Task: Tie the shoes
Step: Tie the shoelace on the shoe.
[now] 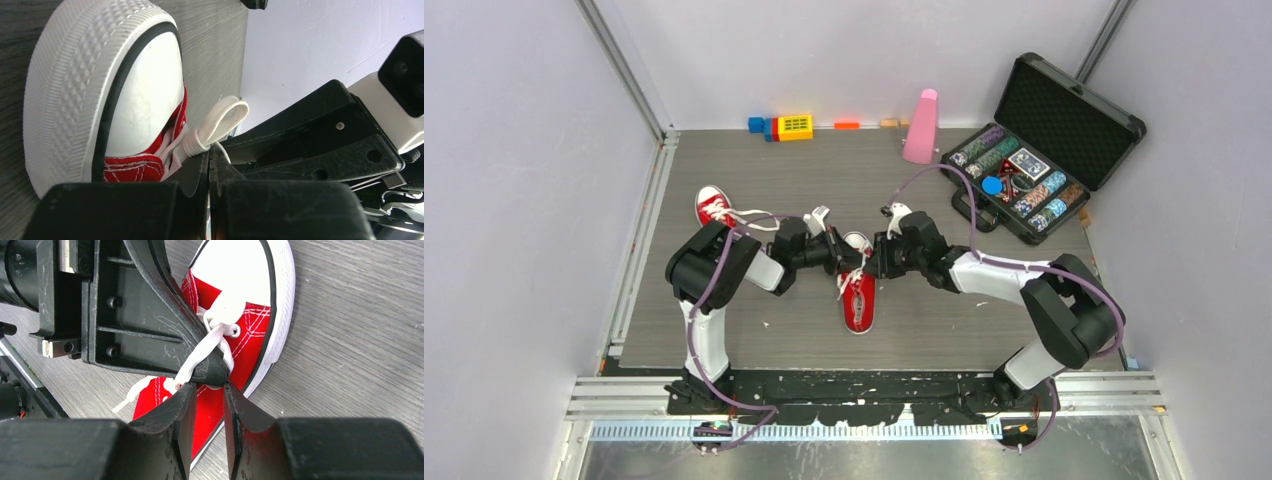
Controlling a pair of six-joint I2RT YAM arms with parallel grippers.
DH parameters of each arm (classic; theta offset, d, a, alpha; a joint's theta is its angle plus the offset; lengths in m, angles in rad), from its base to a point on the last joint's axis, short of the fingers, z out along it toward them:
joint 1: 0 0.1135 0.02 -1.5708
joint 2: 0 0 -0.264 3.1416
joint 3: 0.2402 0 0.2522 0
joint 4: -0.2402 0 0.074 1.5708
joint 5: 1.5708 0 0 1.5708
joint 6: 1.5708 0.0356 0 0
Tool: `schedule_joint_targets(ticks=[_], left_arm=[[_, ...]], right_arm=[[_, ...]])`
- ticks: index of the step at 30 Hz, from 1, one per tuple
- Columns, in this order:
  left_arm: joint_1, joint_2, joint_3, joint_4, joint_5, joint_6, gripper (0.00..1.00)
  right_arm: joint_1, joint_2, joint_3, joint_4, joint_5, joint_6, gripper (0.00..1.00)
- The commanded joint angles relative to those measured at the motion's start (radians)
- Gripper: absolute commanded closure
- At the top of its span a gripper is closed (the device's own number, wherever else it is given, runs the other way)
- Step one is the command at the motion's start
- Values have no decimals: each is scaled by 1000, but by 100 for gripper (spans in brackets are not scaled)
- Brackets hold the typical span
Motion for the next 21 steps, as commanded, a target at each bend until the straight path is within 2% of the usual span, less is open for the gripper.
schedule_joint_targets(ticks=[1,3,5,10,16,21], left_arm=[[-13,-6,4,133,65,-66,100],[-15,-7,2,136,65,-70,100],[-17,-7,1,136,66,-72,100],[-17,-2,-2,132,71,-68,100],[-14,-20,-6,53,68,-8,98],[-11,-95,-4,-111,50,101,92]], right_arm=[[9,8,48,108,5,0,69],[9,5,44,113,13,0,68],[8,3,44,113,22,0,72],[9,-6,39,117,38,4,98],[9,-50,0,128,74,6,100],[9,-64,-23,118,95,6,100]])
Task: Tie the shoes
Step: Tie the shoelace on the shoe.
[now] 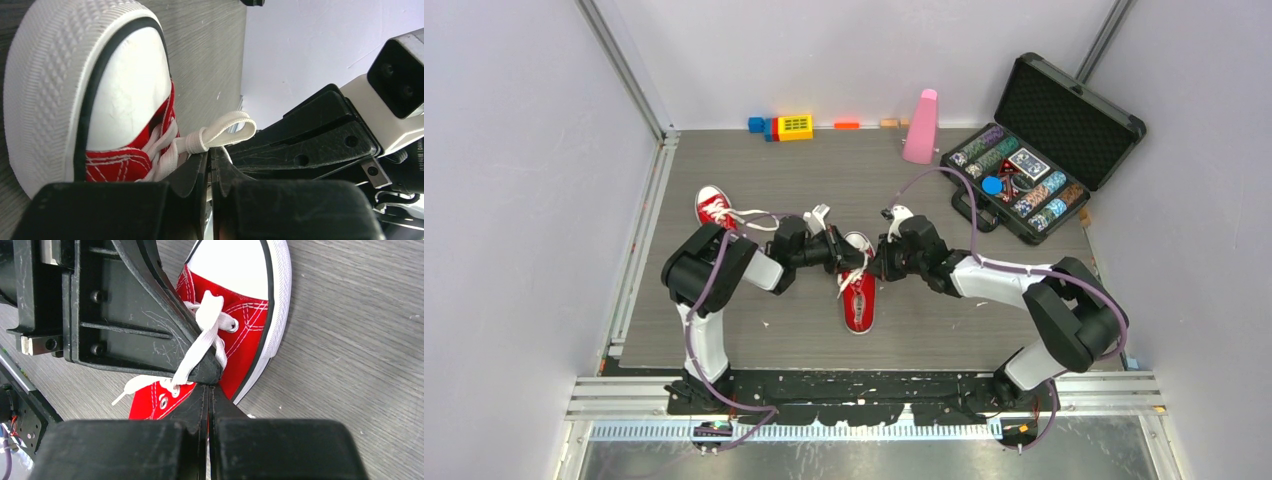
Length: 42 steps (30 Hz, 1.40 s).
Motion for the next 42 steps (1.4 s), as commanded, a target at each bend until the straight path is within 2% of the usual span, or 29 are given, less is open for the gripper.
schedule_joint_targets(ticks=[1,13,22,31,36,42], left_arm=[[-13,-102,0,-165,45,125,92],[-13,-236,56,-525,11,340,84],[-13,-323,88,-725,-39,457,80],[-13,-417,126,-915,-89,559,79],[-14,-498,139,-1057,-167,633,79],[-54,-565,195,-1134,-298,758,55]], right_arm=[[2,-48,-4,104,49,4,100],[2,-54,-25,101,36,11,100],[2,-56,-31,111,1,13,100],[2,-70,-41,107,-33,30,100],[2,-77,-45,81,-39,44,100],[2,-67,-44,73,-57,55,100]])
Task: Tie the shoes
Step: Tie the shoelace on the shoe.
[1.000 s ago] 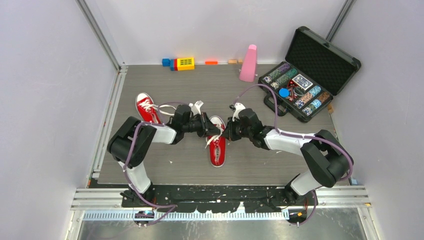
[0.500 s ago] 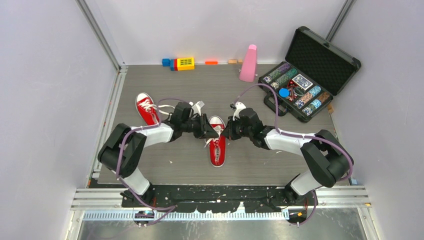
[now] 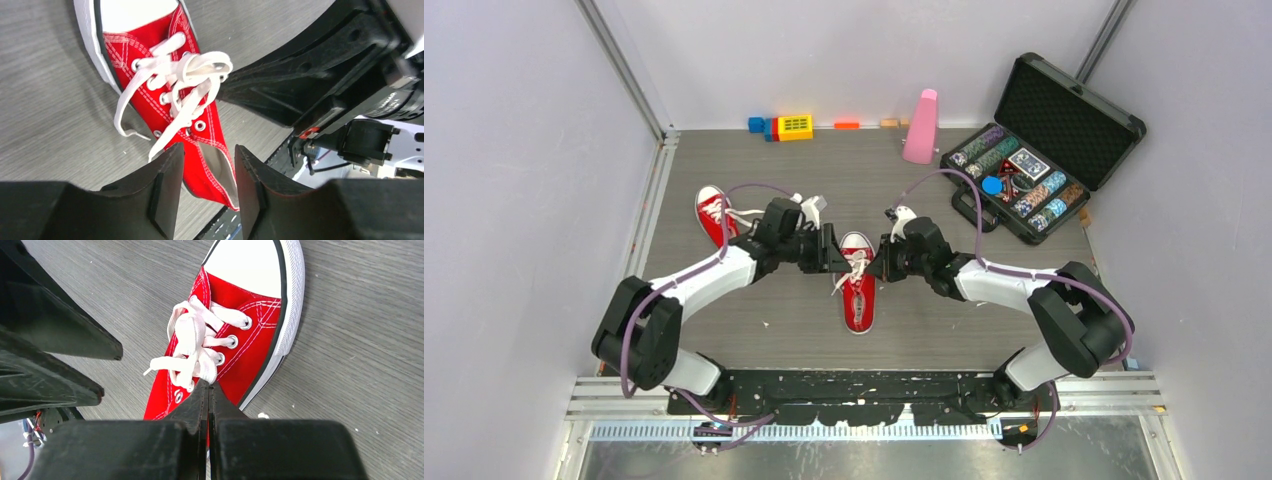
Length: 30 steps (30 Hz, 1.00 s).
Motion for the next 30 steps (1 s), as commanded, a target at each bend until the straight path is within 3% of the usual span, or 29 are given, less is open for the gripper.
schedule_joint_targets(ticks=[1,6,25,30], left_arm=[[-50,-59,91,-81,-138,145,53],[-125,-48,153,-98,-259,291,45],[-162,90,214,53,-262,467,43],[-162,160,278,-7,-239,479,46]], right_arm=[[-3,-26,3,16,-20,14,100],[-3,-23,6,18,-25,14,100],[-3,-21,4,27,-39,22,100],[-3,-19,6,32,-45,23,100]])
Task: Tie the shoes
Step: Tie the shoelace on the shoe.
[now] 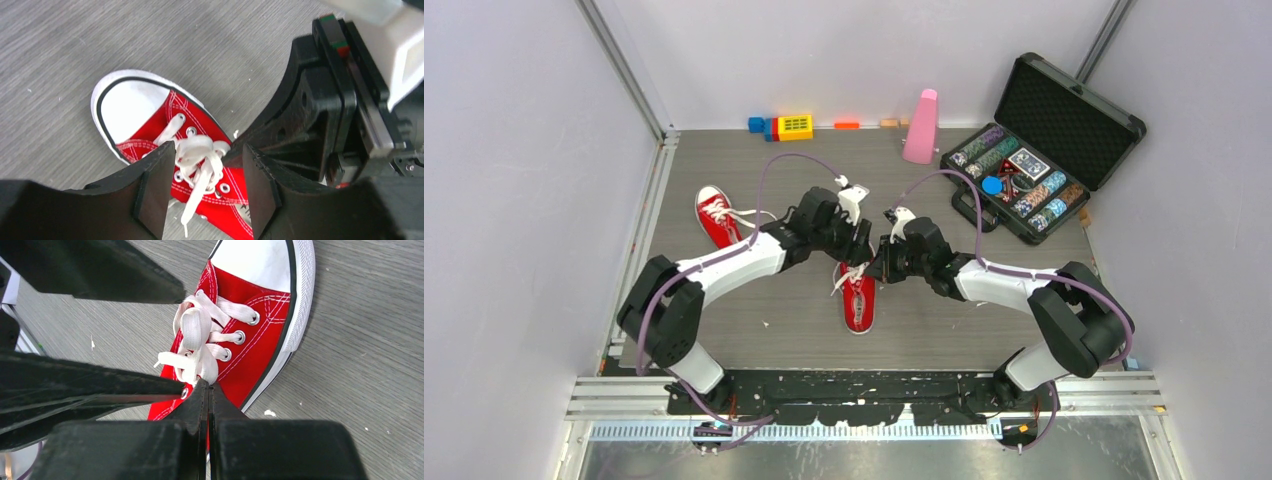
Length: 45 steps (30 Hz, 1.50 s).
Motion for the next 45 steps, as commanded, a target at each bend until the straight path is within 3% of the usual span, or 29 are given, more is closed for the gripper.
schedule_joint_targets(ticks=[1,10,16,20,25,40,45], left_arm=[[-4,45,69,20,20,33,47],[-4,79,107,-10,7,33,57],[-2,69,111,-27,-4,23,85],[-3,58,114,-45,-9,11,83],[6,52,118,-50,4,-1,100],[152,10,-13,161,261,-346,100],[160,-10,-59,172,294,-372,100]], right_arm=[[-3,-20,7,42,-14,8,100],[-2,-14,8,42,-16,8,100],[-2,-10,9,42,-17,11,100],[-2,-15,7,40,-15,11,100],[-2,-18,5,40,-15,11,100],[-2,-66,-32,4,41,55,100],[-3,-84,-39,-14,50,57,100]])
